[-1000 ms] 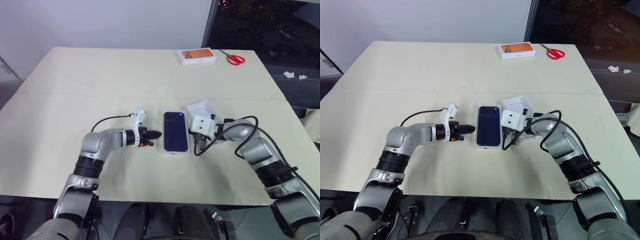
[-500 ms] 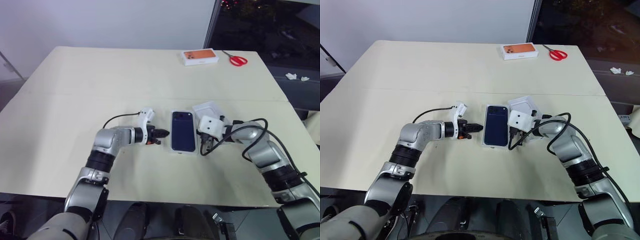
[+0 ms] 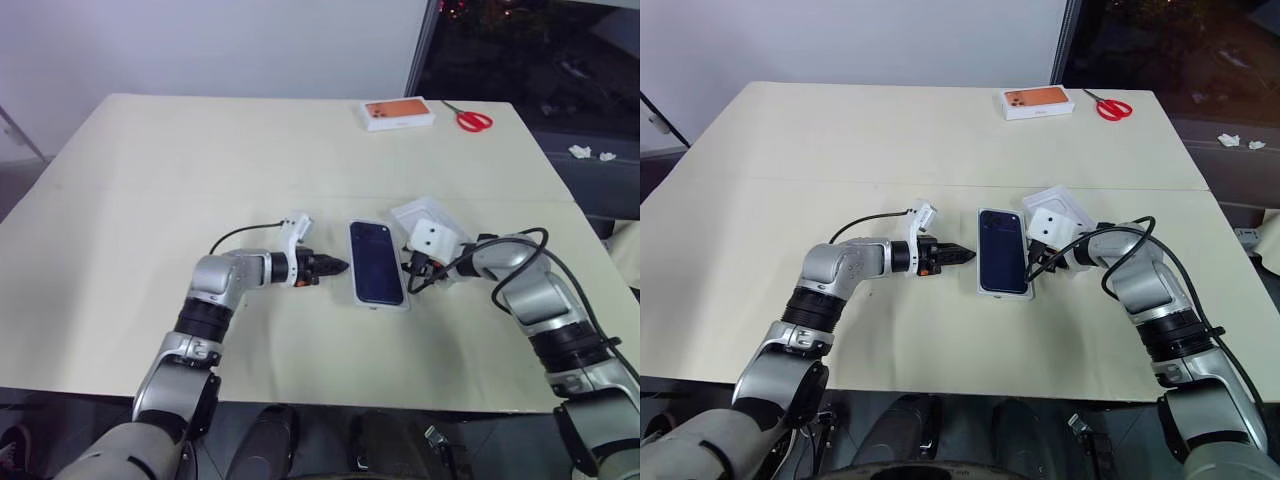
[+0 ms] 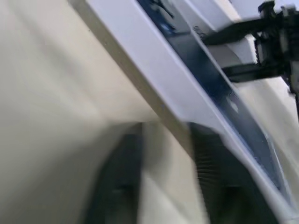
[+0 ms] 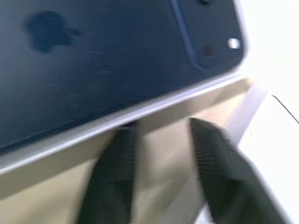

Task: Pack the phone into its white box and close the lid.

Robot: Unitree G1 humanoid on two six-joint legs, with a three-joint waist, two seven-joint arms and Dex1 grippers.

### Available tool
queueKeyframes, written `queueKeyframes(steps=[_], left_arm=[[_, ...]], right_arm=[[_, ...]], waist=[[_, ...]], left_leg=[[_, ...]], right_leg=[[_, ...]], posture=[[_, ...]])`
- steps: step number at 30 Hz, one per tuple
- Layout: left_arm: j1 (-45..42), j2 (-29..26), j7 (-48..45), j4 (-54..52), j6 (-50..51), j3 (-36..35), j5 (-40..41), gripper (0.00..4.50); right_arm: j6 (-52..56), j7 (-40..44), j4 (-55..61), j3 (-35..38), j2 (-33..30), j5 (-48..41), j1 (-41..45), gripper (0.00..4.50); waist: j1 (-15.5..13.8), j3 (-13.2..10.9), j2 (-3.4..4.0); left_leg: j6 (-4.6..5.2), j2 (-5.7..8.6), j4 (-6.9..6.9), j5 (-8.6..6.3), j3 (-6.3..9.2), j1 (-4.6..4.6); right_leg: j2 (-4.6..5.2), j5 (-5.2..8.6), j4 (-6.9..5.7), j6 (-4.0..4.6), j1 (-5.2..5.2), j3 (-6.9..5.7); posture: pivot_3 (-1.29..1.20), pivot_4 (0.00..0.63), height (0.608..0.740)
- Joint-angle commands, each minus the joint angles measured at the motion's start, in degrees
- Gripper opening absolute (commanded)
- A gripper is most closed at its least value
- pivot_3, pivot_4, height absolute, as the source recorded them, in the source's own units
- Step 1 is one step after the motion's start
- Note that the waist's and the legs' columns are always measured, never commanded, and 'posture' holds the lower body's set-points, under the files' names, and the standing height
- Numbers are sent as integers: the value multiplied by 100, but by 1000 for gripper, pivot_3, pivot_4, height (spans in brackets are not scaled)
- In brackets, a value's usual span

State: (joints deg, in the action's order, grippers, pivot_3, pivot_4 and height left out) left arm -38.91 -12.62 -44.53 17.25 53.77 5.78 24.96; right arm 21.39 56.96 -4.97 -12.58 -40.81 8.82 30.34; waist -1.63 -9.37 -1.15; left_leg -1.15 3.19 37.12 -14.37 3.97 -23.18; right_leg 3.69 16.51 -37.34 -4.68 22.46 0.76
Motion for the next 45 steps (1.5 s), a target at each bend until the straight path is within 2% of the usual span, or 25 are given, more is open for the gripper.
queueKeyframes(steps=[1, 2, 9, 14, 20, 25, 28, 30, 32, 36, 41, 45], left_arm=[[235, -202, 2, -292, 198, 78, -16, 3225], [294, -278, 3, -361, 212, 72, -18, 3225], [474, -467, 95, -367, 57, 66, -106, 3225], [719, -613, 170, -862, -75, -79, -62, 3225], [1252, -1261, -207, -1800, -980, -486, 88, 3225], [1631, -1765, -609, -2087, -2123, -1205, 208, 3225], [1801, -2056, -817, -2102, -2379, -1267, 125, 3225], [1914, -2247, -935, -2052, -2652, -1256, -9, 3225], [1951, -2292, -908, -2002, -2760, -1284, -32, 3225], [1969, -2183, -782, -1933, -2942, -1269, -71, 3225], [2297, -1889, -519, -2414, -2861, -1302, 159, 3225], [2595, -1809, -446, -2658, -3008, -1425, 219, 3225]], right_arm=[[-220, 238, 183, -230, -95, 25, 16, 3925], [-282, 272, 216, -265, -159, 57, 5, 4357], [-313, 270, 209, -303, -174, 99, 81, 4357], [-353, 258, 103, -130, -301, 44, 145, 4357], [1563, 127, 617, 692, -90, -872, 417, 4357], [3269, -457, 1060, 882, 137, -1069, 643, 4357], [4539, -821, 1012, 1006, 375, -1275, 1042, 4357], [5190, -904, 1118, 760, 322, -1353, 1169, 4357], [5450, -931, 1175, 505, 136, -1402, 1227, 4357], [6230, -1116, 1147, 439, -24, -1655, 1355, 4357], [6341, -1203, 1438, -38, -508, -1868, 1235, 4357], [6178, -1264, 1302, -264, -655, -1944, 1406, 4357]], waist=[[84, 0, 1], [101, 0, 1], [224, 1, 2], [238, 1, 3], [241, -14, 27], [217, -16, 28], [221, -20, 36], [222, -22, 38], [201, -22, 38], [212, -23, 39], [237, -25, 42], [253, -28, 43]], left_leg=[[0, -2, -3, 0, 0, 1], [0, -3, -5, 0, 2, 1], [2, -9, -9, -1, 2, 6], [10, -9, -10, -6, 2, 10], [8, -12, -12, -5, -1, -11], [10, -12, -13, -6, -1, -33], [13, -9, -15, -8, -1, -35], [14, -8, -18, -9, -4, -35], [15, -8, -24, -9, -3, -36], [21, -7, -19, -13, -4, -46], [27, -6, -19, -17, -7, -47], [30, -8, -18, -18, -15, -47]], right_leg=[[-1, 0, 0, 0, 0, 0], [-2, 0, 0, 0, 0, -1], [-6, 0, -3, 0, 1, 0], [-6, 0, -4, 0, 1, 3], [-5, -1, -16, 1, 32, 11], [2, 0, -19, 3, 59, 11], [7, 0, -18, 4, 61, 10], [9, -1, -18, 6, 63, 12], [9, 0, -15, 6, 65, 10], [11, -1, -13, 7, 71, 11], [12, -2, -13, 6, 73, 11], [11, -2, -16, 6, 78, 17]], posture=[[0, 150, 740], [0, 150, 740], [0, 150, 740], [0, 150, 740], [0, 150, 740], [0, 150, 740], [0, 150, 740], [0, 150, 740], [0, 150, 740], [0, 150, 740], [0, 150, 740], [0, 150, 740]])
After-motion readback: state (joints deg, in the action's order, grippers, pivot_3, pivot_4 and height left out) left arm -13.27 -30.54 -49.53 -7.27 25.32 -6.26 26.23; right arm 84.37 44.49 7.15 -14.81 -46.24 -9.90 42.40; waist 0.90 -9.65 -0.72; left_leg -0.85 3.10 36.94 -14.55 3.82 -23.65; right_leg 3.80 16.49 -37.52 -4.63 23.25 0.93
